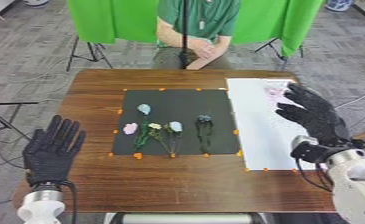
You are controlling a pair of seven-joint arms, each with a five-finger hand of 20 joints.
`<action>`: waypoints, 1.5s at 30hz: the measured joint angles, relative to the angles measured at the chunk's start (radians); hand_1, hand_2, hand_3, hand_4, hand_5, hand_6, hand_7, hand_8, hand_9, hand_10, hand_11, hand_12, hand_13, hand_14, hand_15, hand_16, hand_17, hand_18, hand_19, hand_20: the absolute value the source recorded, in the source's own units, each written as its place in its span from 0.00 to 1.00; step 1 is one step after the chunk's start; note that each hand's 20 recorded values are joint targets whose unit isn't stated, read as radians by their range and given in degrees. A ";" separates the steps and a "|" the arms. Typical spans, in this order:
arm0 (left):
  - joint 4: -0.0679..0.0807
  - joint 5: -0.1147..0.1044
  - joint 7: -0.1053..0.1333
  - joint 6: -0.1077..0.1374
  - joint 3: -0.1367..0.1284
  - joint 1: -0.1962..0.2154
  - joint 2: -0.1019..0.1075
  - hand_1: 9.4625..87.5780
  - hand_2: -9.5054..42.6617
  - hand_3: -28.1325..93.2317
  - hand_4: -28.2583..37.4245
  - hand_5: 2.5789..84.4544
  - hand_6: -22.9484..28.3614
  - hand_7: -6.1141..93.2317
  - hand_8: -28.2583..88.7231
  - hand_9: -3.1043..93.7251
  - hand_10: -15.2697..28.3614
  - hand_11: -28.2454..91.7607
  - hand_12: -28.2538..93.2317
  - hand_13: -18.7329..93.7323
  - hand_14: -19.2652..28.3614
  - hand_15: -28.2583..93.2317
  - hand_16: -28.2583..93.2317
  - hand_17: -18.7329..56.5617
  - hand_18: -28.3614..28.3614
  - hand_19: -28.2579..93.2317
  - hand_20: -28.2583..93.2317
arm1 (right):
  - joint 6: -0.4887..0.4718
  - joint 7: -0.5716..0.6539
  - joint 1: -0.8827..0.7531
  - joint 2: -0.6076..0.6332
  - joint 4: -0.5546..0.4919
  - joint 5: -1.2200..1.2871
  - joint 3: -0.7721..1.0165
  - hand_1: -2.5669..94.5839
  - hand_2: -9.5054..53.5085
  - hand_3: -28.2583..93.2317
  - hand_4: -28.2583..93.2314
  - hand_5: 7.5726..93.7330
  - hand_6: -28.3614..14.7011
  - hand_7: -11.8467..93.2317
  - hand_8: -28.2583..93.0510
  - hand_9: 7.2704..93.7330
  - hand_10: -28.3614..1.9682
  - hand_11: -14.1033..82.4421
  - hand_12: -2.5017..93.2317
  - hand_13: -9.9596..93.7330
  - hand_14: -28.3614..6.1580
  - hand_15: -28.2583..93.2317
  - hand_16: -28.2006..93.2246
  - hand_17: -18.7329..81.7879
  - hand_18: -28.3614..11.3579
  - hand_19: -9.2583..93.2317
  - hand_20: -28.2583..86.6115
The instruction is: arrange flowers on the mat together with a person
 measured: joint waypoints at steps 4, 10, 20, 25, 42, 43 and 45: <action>-0.001 -0.001 0.003 0.005 -0.007 0.002 0.000 0.29 0.44 0.85 0.00 0.61 0.56 0.20 0.15 0.51 0.63 0.40 0.28 0.47 0.68 0.46 0.17 0.17 0.77 0.56 0.33 | 0.016 -0.015 -0.034 -0.001 -0.011 0.023 0.000 0.28 0.22 0.88 0.01 0.30 0.64 0.24 0.15 0.32 0.58 0.18 0.17 0.42 0.36 0.30 0.45 0.30 0.25 0.44 0.41; -0.002 -0.004 0.007 0.022 -0.013 0.004 0.005 0.29 0.44 0.85 0.00 0.59 0.57 0.21 0.15 0.49 0.63 0.40 0.28 0.47 0.69 0.47 0.17 0.16 0.77 0.56 0.33 | 0.025 -0.033 -0.048 -0.002 -0.026 0.008 0.009 0.28 0.22 0.88 0.01 0.30 0.64 0.24 0.14 0.32 0.58 0.18 0.17 0.42 0.36 0.30 0.45 0.30 0.25 0.44 0.41; -0.003 -0.027 0.008 0.047 -0.013 -0.004 0.022 0.28 0.45 0.86 0.00 0.59 0.58 0.21 0.15 0.48 0.63 0.40 0.28 0.47 0.70 0.48 0.17 0.16 0.78 0.57 0.33 | 0.011 -0.042 -0.073 -0.004 -0.045 -0.001 0.040 0.29 0.21 0.88 0.00 0.30 0.64 0.25 0.14 0.32 0.58 0.19 0.17 0.43 0.37 0.30 0.45 0.30 0.25 0.45 0.42; -0.003 -0.037 0.007 0.047 -0.001 -0.014 0.023 0.28 0.46 0.86 0.00 0.59 0.58 0.21 0.15 0.48 0.63 0.40 0.28 0.47 0.70 0.48 0.17 0.16 0.78 0.57 0.33 | -0.007 -0.040 -0.083 -0.005 -0.050 -0.004 0.056 0.29 0.22 0.88 0.00 0.31 0.64 0.25 0.14 0.33 0.59 0.19 0.17 0.43 0.37 0.30 0.45 0.30 0.25 0.45 0.42; -0.012 -0.059 0.004 0.053 0.001 -0.005 0.022 0.27 0.45 0.86 0.00 0.58 0.59 0.21 0.15 0.48 0.64 0.41 0.28 0.46 0.69 0.47 0.17 0.16 0.78 0.57 0.33 | -0.121 0.018 -0.111 -0.073 -0.061 -0.012 0.124 0.30 0.22 0.88 0.00 0.31 0.63 0.24 0.14 0.33 0.58 0.19 0.17 0.43 0.36 0.31 0.45 0.30 0.25 0.47 0.42; -0.012 -0.059 0.004 0.053 0.001 -0.005 0.022 0.27 0.45 0.86 0.00 0.58 0.59 0.21 0.15 0.48 0.64 0.40 0.28 0.46 0.69 0.47 0.17 0.16 0.78 0.57 0.33 | -0.123 0.020 -0.113 -0.076 -0.061 -0.012 0.129 0.30 0.22 0.88 0.00 0.31 0.63 0.24 0.14 0.33 0.58 0.19 0.17 0.43 0.36 0.31 0.45 0.30 0.25 0.47 0.42; -0.012 -0.059 0.004 0.053 0.000 -0.004 0.022 0.27 0.45 0.86 0.00 0.58 0.59 0.21 0.15 0.48 0.64 0.40 0.28 0.46 0.69 0.47 0.17 0.16 0.78 0.57 0.33 | -0.123 0.023 -0.113 -0.076 -0.061 -0.012 0.129 0.30 0.22 0.88 0.00 0.31 0.63 0.24 0.14 0.33 0.58 0.19 0.17 0.44 0.36 0.31 0.45 0.30 0.25 0.47 0.42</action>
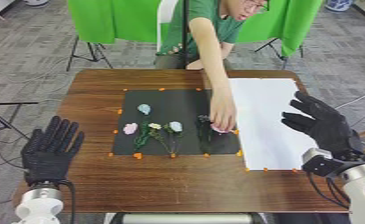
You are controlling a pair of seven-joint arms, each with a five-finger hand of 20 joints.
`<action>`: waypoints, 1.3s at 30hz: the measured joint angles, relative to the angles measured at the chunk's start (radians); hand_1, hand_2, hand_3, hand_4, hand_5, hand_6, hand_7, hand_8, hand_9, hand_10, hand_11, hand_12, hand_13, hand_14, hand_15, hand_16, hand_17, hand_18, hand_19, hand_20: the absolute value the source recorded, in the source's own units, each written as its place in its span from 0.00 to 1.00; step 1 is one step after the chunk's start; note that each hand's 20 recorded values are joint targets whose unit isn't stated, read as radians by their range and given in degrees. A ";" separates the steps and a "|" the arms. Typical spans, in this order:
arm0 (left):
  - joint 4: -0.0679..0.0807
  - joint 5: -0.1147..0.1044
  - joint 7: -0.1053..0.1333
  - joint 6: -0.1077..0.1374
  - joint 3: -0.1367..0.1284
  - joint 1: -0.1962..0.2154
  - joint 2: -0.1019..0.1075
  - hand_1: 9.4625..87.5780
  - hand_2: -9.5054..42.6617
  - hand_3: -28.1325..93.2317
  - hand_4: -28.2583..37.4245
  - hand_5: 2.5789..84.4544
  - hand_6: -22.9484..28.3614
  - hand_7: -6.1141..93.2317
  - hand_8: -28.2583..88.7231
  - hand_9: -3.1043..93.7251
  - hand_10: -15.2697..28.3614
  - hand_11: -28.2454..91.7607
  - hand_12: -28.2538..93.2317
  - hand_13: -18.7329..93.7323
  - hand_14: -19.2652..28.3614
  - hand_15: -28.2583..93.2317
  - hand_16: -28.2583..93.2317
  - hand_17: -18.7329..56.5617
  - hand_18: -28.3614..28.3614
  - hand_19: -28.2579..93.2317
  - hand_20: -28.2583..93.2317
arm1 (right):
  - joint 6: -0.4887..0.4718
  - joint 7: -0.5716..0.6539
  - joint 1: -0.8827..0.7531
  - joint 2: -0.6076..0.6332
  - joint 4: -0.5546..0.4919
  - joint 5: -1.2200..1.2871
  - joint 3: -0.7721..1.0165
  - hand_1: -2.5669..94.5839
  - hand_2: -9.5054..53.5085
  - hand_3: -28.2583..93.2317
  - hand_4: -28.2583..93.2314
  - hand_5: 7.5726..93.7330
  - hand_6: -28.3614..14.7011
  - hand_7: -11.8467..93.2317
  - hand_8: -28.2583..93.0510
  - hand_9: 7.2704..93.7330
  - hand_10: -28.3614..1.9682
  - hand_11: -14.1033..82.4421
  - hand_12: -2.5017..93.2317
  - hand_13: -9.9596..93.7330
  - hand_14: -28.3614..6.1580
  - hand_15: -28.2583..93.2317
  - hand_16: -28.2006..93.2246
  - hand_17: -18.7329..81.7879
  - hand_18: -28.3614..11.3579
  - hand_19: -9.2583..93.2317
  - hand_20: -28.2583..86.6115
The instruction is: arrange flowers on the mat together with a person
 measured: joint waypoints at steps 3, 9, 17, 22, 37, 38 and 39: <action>0.000 0.000 0.000 0.000 -0.003 0.004 0.000 0.27 0.45 0.86 0.00 0.58 0.59 0.22 0.15 0.48 0.64 0.40 0.28 0.46 0.69 0.47 0.17 0.16 0.78 0.56 0.33 | -0.005 0.008 -0.001 -0.001 0.000 0.000 -0.001 0.30 0.22 0.88 0.00 0.31 0.62 0.24 0.14 0.33 0.58 0.19 0.17 0.44 0.36 0.31 0.45 0.30 0.25 0.47 0.42; -0.001 0.000 -0.001 0.000 -0.003 0.008 0.000 0.27 0.45 0.86 0.00 0.58 0.59 0.21 0.15 0.48 0.64 0.40 0.28 0.46 0.70 0.47 0.17 0.16 0.78 0.56 0.33 | -0.012 0.019 -0.003 -0.004 -0.001 0.000 -0.005 0.30 0.22 0.88 0.00 0.31 0.62 0.24 0.14 0.33 0.58 0.19 0.16 0.44 0.36 0.31 0.45 0.30 0.25 0.48 0.41; -0.003 -0.001 -0.001 -0.001 -0.005 0.012 -0.001 0.27 0.45 0.86 0.00 0.58 0.59 0.21 0.15 0.48 0.64 0.40 0.29 0.46 0.71 0.48 0.17 0.16 0.78 0.56 0.33 | -0.015 0.020 -0.003 -0.004 -0.001 -0.002 -0.010 0.29 0.23 0.88 0.01 0.32 0.62 0.24 0.14 0.35 0.59 0.19 0.16 0.44 0.36 0.31 0.45 0.30 0.25 0.47 0.41; -0.003 -0.003 -0.001 0.000 -0.007 0.013 -0.001 0.27 0.45 0.86 0.00 0.58 0.59 0.21 0.15 0.48 0.64 0.40 0.29 0.46 0.71 0.48 0.17 0.16 0.78 0.56 0.33 | -0.019 0.020 -0.003 -0.004 -0.001 0.000 -0.004 0.29 0.23 0.88 0.01 0.33 0.63 0.24 0.14 0.36 0.58 0.19 0.16 0.44 0.36 0.31 0.45 0.30 0.25 0.47 0.41; -0.003 -0.012 -0.003 -0.002 -0.008 0.012 0.001 0.27 0.45 0.86 0.00 0.58 0.59 0.21 0.15 0.48 0.64 0.40 0.29 0.46 0.70 0.47 0.17 0.16 0.78 0.56 0.33 | 0.056 0.009 0.022 0.039 0.001 0.005 -0.092 0.28 0.24 0.88 0.01 0.34 0.63 0.24 0.14 0.36 0.58 0.19 0.16 0.44 0.36 0.31 0.45 0.30 0.25 0.47 0.41; -0.003 -0.012 -0.004 -0.002 -0.008 0.012 0.001 0.27 0.45 0.86 0.00 0.58 0.59 0.21 0.15 0.48 0.64 0.40 0.29 0.46 0.70 0.47 0.17 0.16 0.78 0.56 0.33 | 0.068 0.009 0.030 0.046 0.002 0.005 -0.105 0.28 0.24 0.88 0.01 0.34 0.63 0.24 0.14 0.36 0.58 0.19 0.16 0.44 0.36 0.31 0.45 0.30 0.25 0.47 0.41; -0.003 -0.012 -0.005 -0.002 -0.009 0.012 0.001 0.27 0.45 0.86 0.00 0.58 0.59 0.21 0.15 0.48 0.64 0.40 0.29 0.46 0.70 0.47 0.17 0.16 0.78 0.56 0.33 | 0.074 0.010 0.037 0.050 0.002 0.005 -0.112 0.28 0.24 0.88 0.01 0.34 0.63 0.24 0.14 0.36 0.58 0.19 0.16 0.45 0.36 0.31 0.45 0.30 0.25 0.47 0.41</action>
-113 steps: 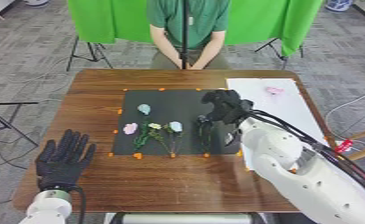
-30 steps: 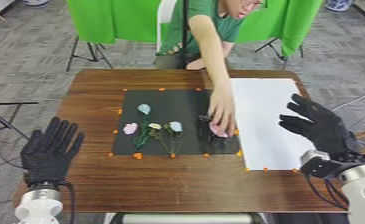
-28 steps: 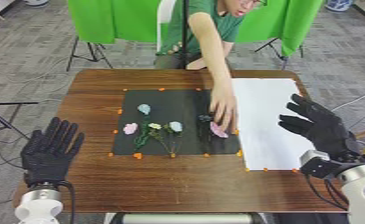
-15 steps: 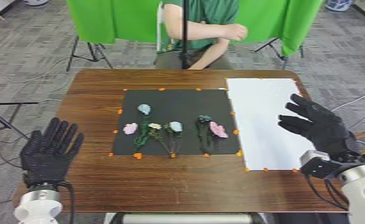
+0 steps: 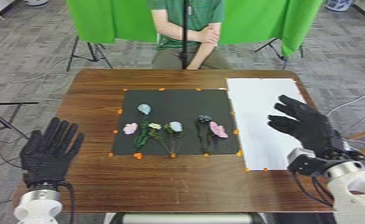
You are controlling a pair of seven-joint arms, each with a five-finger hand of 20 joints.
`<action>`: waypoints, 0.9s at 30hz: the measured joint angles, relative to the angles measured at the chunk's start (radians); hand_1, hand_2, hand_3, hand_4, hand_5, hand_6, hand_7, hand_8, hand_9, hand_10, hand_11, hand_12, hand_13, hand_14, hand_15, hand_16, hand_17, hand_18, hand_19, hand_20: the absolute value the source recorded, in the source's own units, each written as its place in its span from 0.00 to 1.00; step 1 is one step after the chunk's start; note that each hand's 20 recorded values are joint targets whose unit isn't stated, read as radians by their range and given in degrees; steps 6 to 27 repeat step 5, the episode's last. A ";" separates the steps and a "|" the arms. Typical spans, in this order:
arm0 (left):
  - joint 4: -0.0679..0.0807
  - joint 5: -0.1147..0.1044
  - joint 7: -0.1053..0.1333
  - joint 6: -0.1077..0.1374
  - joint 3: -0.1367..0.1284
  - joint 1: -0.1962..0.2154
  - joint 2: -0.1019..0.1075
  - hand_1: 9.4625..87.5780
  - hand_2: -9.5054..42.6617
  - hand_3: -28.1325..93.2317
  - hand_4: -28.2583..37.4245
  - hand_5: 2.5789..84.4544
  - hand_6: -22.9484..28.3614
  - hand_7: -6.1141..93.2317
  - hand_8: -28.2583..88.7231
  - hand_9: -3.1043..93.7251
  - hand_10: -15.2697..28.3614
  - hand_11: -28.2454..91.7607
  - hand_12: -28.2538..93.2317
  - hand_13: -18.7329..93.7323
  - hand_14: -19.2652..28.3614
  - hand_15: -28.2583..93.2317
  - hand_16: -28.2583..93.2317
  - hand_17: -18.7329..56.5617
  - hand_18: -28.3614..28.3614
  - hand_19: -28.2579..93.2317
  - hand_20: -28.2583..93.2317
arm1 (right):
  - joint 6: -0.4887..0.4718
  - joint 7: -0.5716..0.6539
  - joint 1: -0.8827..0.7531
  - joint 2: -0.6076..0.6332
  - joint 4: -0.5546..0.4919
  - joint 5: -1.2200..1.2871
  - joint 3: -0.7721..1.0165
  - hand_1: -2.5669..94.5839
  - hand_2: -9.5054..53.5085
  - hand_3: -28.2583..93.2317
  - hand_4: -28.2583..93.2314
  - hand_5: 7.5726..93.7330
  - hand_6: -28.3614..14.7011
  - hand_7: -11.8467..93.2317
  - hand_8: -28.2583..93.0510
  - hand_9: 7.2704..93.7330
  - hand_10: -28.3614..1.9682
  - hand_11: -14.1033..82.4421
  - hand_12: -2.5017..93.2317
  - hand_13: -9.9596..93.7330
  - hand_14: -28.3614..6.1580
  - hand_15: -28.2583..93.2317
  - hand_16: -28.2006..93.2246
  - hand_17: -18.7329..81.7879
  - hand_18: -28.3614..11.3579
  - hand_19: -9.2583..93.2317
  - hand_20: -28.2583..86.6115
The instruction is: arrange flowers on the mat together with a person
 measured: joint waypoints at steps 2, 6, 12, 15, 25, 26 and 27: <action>0.000 0.000 -0.002 0.000 -0.001 0.000 0.000 0.27 0.45 0.86 0.00 0.58 0.59 0.21 0.15 0.48 0.64 0.40 0.29 0.46 0.70 0.47 0.17 0.16 0.78 0.56 0.33 | 0.002 0.001 0.011 0.003 0.000 0.000 -0.003 0.28 0.24 0.88 0.01 0.34 0.63 0.24 0.14 0.36 0.58 0.20 0.16 0.45 0.36 0.31 0.45 0.30 0.25 0.47 0.41; 0.001 0.000 -0.002 -0.001 -0.001 -0.002 0.000 0.27 0.45 0.86 0.00 0.58 0.59 0.21 0.15 0.48 0.64 0.40 0.29 0.46 0.70 0.47 0.17 0.16 0.78 0.56 0.33 | -0.003 0.001 0.019 0.003 0.001 0.000 0.000 0.28 0.24 0.88 0.01 0.35 0.63 0.24 0.14 0.36 0.58 0.19 0.16 0.45 0.36 0.31 0.45 0.30 0.25 0.47 0.41; 0.001 0.000 -0.002 -0.001 -0.001 -0.002 0.000 0.27 0.45 0.86 0.00 0.58 0.59 0.21 0.15 0.48 0.64 0.40 0.29 0.46 0.70 0.47 0.17 0.16 0.78 0.56 0.33 | -0.003 0.001 0.019 0.003 0.001 0.000 0.000 0.28 0.24 0.88 0.01 0.35 0.63 0.24 0.14 0.36 0.58 0.19 0.16 0.45 0.36 0.31 0.45 0.30 0.25 0.47 0.41; 0.001 0.000 -0.002 -0.001 -0.001 -0.002 0.000 0.27 0.45 0.86 0.00 0.58 0.59 0.21 0.15 0.48 0.64 0.40 0.29 0.46 0.70 0.47 0.17 0.16 0.78 0.56 0.33 | -0.003 0.001 0.019 0.003 0.001 0.000 0.000 0.28 0.24 0.88 0.01 0.35 0.63 0.24 0.14 0.36 0.58 0.19 0.16 0.45 0.36 0.31 0.45 0.30 0.25 0.47 0.41; 0.001 0.000 -0.002 -0.001 -0.001 -0.002 0.000 0.27 0.45 0.86 0.00 0.58 0.59 0.21 0.15 0.48 0.64 0.40 0.29 0.46 0.70 0.47 0.17 0.16 0.78 0.56 0.33 | -0.003 0.001 0.019 0.003 0.001 0.000 0.000 0.28 0.24 0.88 0.01 0.35 0.63 0.24 0.14 0.36 0.58 0.19 0.16 0.45 0.36 0.31 0.45 0.30 0.25 0.47 0.41; 0.001 0.000 -0.002 -0.001 -0.001 -0.002 0.000 0.27 0.45 0.86 0.00 0.58 0.59 0.21 0.15 0.48 0.64 0.40 0.29 0.46 0.70 0.47 0.17 0.16 0.78 0.56 0.33 | -0.003 0.001 0.019 0.003 0.001 0.000 0.000 0.28 0.24 0.88 0.01 0.35 0.63 0.24 0.14 0.36 0.58 0.19 0.16 0.45 0.36 0.31 0.45 0.30 0.25 0.47 0.41; 0.001 0.000 -0.002 -0.001 -0.001 -0.002 0.000 0.27 0.45 0.86 0.00 0.58 0.59 0.21 0.15 0.48 0.64 0.40 0.29 0.46 0.70 0.47 0.17 0.16 0.78 0.56 0.33 | -0.003 0.001 0.019 0.003 0.001 0.000 0.000 0.28 0.24 0.88 0.01 0.35 0.63 0.24 0.14 0.36 0.58 0.19 0.16 0.45 0.36 0.31 0.45 0.30 0.25 0.47 0.41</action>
